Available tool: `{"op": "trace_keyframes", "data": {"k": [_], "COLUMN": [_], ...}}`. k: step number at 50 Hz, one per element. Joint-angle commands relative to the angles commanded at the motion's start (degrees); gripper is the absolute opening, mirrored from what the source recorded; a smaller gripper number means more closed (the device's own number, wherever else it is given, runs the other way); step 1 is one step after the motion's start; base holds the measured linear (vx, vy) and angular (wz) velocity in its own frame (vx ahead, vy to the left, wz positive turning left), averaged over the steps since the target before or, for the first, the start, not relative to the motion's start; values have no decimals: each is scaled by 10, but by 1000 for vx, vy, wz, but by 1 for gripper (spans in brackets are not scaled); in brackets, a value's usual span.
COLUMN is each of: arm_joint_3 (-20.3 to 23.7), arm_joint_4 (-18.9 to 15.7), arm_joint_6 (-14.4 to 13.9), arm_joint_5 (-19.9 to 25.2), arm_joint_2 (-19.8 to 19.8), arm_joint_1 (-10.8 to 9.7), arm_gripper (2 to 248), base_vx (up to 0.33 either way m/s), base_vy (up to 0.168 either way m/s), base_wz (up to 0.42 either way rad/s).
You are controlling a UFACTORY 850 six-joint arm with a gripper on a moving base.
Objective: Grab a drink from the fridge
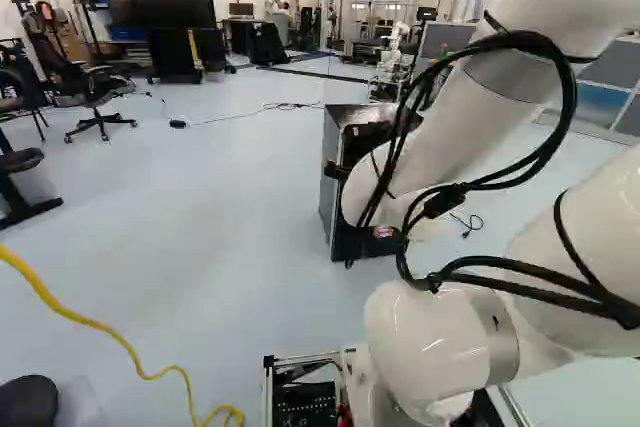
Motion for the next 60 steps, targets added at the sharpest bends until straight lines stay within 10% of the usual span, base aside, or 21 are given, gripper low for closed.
{"op": "trace_keyframes", "data": {"k": [60], "arm_joint_3": [0], "arm_joint_4": [0], "arm_joint_6": [0], "arm_joint_5": [0], "arm_joint_2": [0], "arm_joint_1": [0], "arm_gripper": [247], "base_vx": [8], "base_vy": [0], "base_wz": [-1]}}
